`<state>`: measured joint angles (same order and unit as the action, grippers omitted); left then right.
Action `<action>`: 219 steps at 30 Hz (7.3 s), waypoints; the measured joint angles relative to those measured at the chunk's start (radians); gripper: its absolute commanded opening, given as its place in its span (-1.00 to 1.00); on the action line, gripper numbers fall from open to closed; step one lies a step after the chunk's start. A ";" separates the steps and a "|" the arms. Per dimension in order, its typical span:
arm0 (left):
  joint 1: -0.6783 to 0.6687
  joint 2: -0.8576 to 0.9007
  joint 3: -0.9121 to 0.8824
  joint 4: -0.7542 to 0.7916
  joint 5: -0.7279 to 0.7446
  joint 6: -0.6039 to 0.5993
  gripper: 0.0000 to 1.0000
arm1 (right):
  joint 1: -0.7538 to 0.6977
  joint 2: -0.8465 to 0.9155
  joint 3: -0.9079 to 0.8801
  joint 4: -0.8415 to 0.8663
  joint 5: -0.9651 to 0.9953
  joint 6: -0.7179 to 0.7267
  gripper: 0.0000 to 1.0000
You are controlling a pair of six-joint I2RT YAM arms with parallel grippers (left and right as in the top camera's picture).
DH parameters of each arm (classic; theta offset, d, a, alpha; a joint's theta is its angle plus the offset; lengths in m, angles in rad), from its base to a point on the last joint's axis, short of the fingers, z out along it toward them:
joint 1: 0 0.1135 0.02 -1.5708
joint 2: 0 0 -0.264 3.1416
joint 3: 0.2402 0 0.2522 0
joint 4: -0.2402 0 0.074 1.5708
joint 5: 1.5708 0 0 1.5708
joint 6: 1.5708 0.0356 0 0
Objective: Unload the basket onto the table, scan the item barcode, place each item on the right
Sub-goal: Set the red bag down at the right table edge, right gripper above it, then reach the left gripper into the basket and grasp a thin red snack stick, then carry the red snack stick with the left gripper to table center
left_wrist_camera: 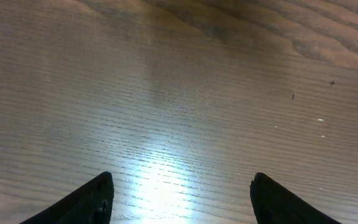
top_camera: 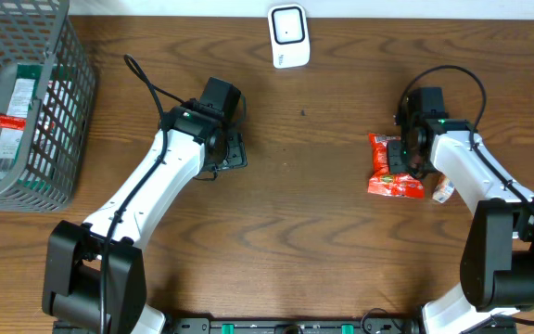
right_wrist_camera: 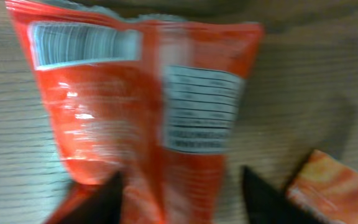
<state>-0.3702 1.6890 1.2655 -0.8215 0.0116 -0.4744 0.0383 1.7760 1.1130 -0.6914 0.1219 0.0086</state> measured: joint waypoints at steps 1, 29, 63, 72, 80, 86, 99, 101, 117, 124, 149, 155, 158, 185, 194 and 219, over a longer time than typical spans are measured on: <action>0.000 0.000 0.000 0.000 0.000 0.000 0.42 | 0.000 0.000 -0.001 0.002 0.003 -0.002 0.25; 0.000 0.000 0.000 -0.005 0.000 0.000 0.42 | 0.001 -0.014 -0.074 0.088 -0.118 0.031 -0.69; 0.336 -0.156 0.712 -0.252 -0.202 0.134 0.42 | 0.001 -0.018 0.134 -0.156 -0.348 0.105 0.98; 0.687 -0.089 0.718 -0.253 -0.224 0.064 0.43 | 0.005 -0.018 0.134 -0.149 -0.356 0.228 0.99; 0.803 0.048 0.717 -0.190 -0.224 0.003 0.43 | 0.005 -0.018 0.134 -0.148 -0.358 0.271 0.99; 0.842 0.194 0.717 -0.121 -0.220 -0.016 0.43 | 0.005 -0.018 0.134 -0.149 -0.358 0.274 0.99; 0.896 0.488 0.717 -0.014 -0.203 -0.076 0.42 | 0.005 -0.018 0.134 -0.148 -0.358 0.274 0.98; 0.896 0.524 0.717 -0.003 -0.197 -0.082 0.42 | 0.005 -0.018 0.134 -0.148 -0.358 0.274 0.99; 0.896 0.660 0.717 0.005 -0.194 -0.106 -0.37 | 0.005 -0.018 0.134 -0.149 -0.358 0.274 0.98; 0.896 0.660 0.717 -0.012 -0.198 -0.109 -0.85 | 0.005 -0.018 0.134 -0.149 -0.358 0.274 0.99; 0.744 0.052 0.713 -0.369 0.048 -0.029 -0.86 | 0.005 -0.018 0.134 -0.148 -0.358 0.274 0.99; 0.435 0.056 0.639 -0.384 0.172 0.016 -0.85 | 0.005 -0.018 0.134 -0.149 -0.358 0.277 0.98; 0.281 0.066 0.593 -0.375 0.129 0.023 -0.86 | 0.005 -0.018 0.134 -0.149 -0.358 0.277 0.98; 0.277 -0.010 0.578 -0.766 -0.384 -0.012 -0.85 | 0.005 -0.018 0.134 -0.149 -0.358 0.277 0.99; 0.396 -0.019 0.579 -0.784 -0.456 -0.076 -0.85 | 0.005 -0.018 0.134 -0.148 -0.358 0.277 0.99; -0.150 0.105 0.421 -0.225 -0.032 -0.061 -0.85 | 0.005 -0.018 0.134 -0.152 -0.364 0.277 0.99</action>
<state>-0.5201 1.7935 1.6867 -1.0466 -0.0200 -0.5350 0.0433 1.7584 1.2469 -0.8436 -0.2420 0.2855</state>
